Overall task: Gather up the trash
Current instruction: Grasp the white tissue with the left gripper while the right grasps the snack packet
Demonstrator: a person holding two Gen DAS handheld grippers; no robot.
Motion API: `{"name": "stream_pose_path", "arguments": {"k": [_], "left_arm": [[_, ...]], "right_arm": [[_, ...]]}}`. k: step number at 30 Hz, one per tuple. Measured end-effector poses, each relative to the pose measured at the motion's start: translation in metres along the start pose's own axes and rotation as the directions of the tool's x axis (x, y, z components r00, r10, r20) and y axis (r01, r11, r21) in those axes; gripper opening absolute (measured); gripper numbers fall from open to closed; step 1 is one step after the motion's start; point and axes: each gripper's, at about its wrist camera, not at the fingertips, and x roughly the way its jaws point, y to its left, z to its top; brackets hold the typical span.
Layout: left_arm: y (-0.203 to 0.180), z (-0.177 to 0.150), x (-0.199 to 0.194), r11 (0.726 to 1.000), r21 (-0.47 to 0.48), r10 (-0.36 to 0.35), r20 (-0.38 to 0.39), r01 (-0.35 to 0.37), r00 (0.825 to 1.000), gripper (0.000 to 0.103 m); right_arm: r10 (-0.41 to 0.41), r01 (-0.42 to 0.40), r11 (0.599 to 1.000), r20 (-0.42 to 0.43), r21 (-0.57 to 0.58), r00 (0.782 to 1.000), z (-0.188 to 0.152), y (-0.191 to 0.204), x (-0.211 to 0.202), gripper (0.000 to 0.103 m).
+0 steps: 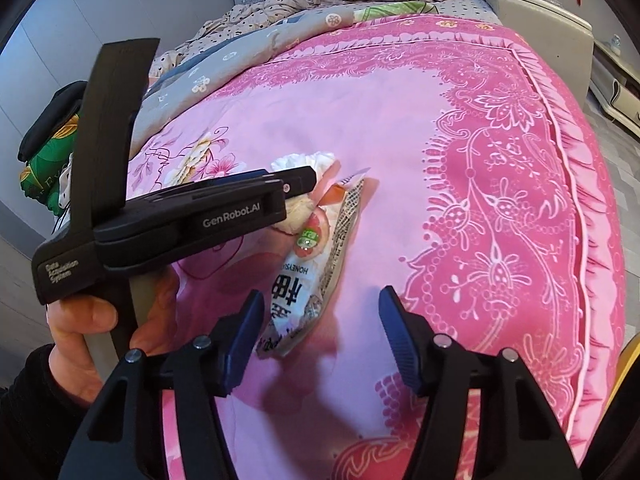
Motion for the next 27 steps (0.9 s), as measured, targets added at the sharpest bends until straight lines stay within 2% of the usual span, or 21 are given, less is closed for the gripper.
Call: {"name": "stream_pose_path", "arguments": {"k": [2, 4, 10, 27], "left_arm": [[0.000, 0.000, 0.003, 0.999, -0.008, -0.031, -0.008, 0.031, 0.999, 0.032], [-0.001, -0.002, 0.004, 0.999, -0.002, -0.040, -0.002, 0.040, 0.999, 0.030], [0.002, -0.005, 0.004, 0.998, -0.015, -0.062, 0.016, 0.063, 0.998, 0.026], [-0.001, -0.004, -0.015, 0.999, -0.020, -0.032, 0.046, 0.033, 0.998, 0.025]], "right_arm": [[-0.006, 0.006, 1.000, -0.004, -0.008, 1.000, 0.002, 0.001, 0.006, 0.052], [-0.004, 0.004, 1.000, -0.001, -0.009, 1.000, 0.003, 0.001, 0.009, 0.048], [-0.012, 0.011, 1.000, -0.008, -0.007, 1.000, 0.007, -0.001, 0.016, 0.028], [-0.036, 0.036, 0.999, 0.012, 0.000, 0.999, -0.003, -0.006, -0.005, 0.026]]}}
